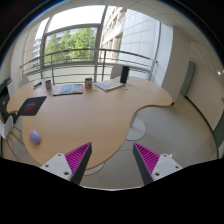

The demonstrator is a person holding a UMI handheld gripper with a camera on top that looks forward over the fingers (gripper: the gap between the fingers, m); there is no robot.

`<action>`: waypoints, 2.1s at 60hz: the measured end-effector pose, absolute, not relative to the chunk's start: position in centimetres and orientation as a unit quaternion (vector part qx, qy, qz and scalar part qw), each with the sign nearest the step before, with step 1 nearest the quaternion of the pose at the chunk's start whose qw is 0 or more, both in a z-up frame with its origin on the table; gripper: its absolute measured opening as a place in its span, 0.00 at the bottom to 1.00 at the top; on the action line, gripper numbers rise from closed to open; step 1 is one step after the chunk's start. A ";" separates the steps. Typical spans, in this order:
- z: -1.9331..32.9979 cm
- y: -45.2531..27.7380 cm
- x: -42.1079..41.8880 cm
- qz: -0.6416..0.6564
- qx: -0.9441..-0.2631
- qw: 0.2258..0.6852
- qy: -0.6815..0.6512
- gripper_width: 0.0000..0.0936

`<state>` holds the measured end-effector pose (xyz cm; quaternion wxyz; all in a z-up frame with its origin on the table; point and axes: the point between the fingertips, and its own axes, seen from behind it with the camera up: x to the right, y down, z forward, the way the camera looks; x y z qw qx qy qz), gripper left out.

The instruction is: Arrange mouse

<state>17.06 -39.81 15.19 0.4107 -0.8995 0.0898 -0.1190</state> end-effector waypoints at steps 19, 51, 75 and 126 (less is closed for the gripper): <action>11.3 -45.1 12.6 -0.132 -0.906 0.390 0.096 0.90; 0.7 -35.4 -15.0 -0.052 -0.918 0.394 0.015 0.90; -1.5 -22.9 -17.3 -0.052 -0.915 0.401 0.011 0.89; 19.1 -6.5 -14.8 -0.119 -0.829 0.528 0.143 0.48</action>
